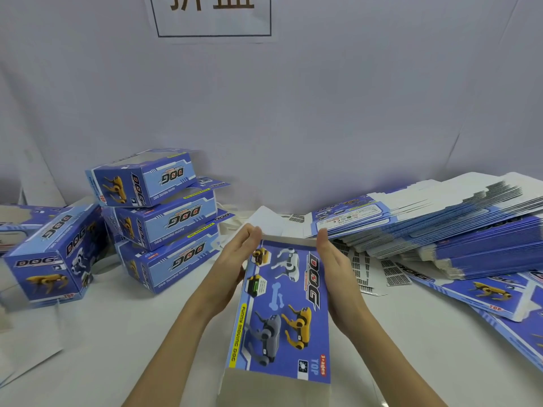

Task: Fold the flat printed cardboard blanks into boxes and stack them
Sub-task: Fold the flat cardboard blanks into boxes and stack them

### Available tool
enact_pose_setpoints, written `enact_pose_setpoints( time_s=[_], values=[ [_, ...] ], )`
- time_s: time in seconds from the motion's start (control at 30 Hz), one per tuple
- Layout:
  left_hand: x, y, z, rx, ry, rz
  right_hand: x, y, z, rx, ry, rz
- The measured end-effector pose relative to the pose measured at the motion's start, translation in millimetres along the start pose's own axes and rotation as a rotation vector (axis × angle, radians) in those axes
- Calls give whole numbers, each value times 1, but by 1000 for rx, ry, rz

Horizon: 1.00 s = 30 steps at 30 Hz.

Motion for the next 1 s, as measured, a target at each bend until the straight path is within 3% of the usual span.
enact_pose_setpoints(
  time_s=[0.17, 0.4, 0.6, 1.0],
  values=[
    [-10, -7, -8, 123, 137, 32, -4, 1, 7, -65, -52, 40],
    [3, -10, -13, 70, -21, 59, -1, -1, 9, -52, 37, 6],
    [5, -10, -8, -17, 18, 65, -4, 1, 3, -33, 40, -84],
    [4, -10, -12, 25, 61, 55, 5, 2, -6, -33, 80, -114]
  ],
)
Point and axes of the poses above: each hand's wrist, its own y-axis away from the middle knuckle, its own x-axis out of the back of the hand, z = x × y, the point moved 4 cm from there along -y, towards the middle knuckle, and after that the axes turned 1 degree about z, right-handed, at the moved point
